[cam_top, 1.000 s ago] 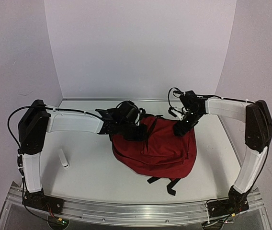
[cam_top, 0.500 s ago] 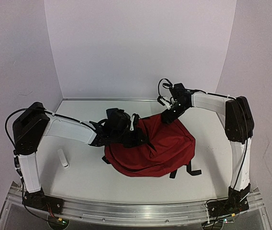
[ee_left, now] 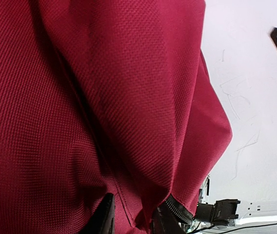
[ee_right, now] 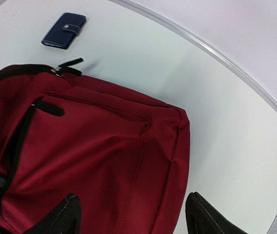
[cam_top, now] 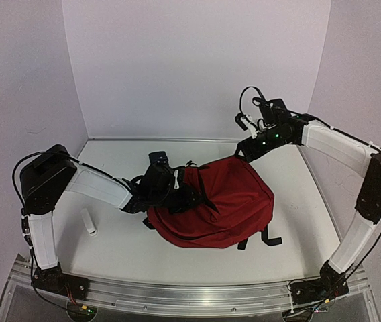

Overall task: Pack the student bag
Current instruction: Adjust the student bag at the center of the board.

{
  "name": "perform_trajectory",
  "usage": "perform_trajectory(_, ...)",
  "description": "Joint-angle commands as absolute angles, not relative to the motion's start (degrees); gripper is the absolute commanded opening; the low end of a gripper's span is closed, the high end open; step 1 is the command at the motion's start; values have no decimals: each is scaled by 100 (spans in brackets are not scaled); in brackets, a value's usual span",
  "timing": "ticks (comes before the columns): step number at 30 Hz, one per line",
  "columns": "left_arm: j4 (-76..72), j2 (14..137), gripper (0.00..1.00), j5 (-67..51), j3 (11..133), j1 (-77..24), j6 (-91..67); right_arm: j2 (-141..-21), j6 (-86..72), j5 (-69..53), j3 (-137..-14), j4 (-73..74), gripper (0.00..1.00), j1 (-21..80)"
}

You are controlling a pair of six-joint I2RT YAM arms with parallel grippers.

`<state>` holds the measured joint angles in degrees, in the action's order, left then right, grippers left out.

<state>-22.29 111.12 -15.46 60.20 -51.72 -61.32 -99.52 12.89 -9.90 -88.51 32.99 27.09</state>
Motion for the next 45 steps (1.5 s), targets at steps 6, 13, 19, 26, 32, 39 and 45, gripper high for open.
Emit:
perform_trajectory(6, -2405, 11323, 0, -1420, 5983, -5108, -6633, -9810, 928, -737, -8483, 3497, 75, 4218)
perform_trajectory(13, -2902, 11416, 0, -1622, 5805, -5002, -6955, -10154, 1020, -192, -8306, 3444, 73, 4845)
perform_trajectory(19, -3015, 11464, 0, -1713, 5810, -5001, -7021, -10573, 1109, 729, -8390, 3393, 70, 5183)
perform_trajectory(26, -2861, 11350, 0, -1655, 5776, -4995, -6966, -10849, 1244, 1461, -8525, 3472, 58, 5257)
perform_trajectory(32, -2649, 11224, 0, -1502, 5692, -4971, -6914, -10516, 1465, 2112, -8731, 3489, 35, 5195)
perform_trajectory(39, -2395, 11121, 0, -1377, 5611, -4918, -6894, -10238, 1473, 2107, -9001, 3521, 0, 4738)
perform_trajectory(45, -1976, 10868, 0, -1024, 5459, -4852, -6921, -9602, 1016, 1316, -8641, 3639, 0, 4365)
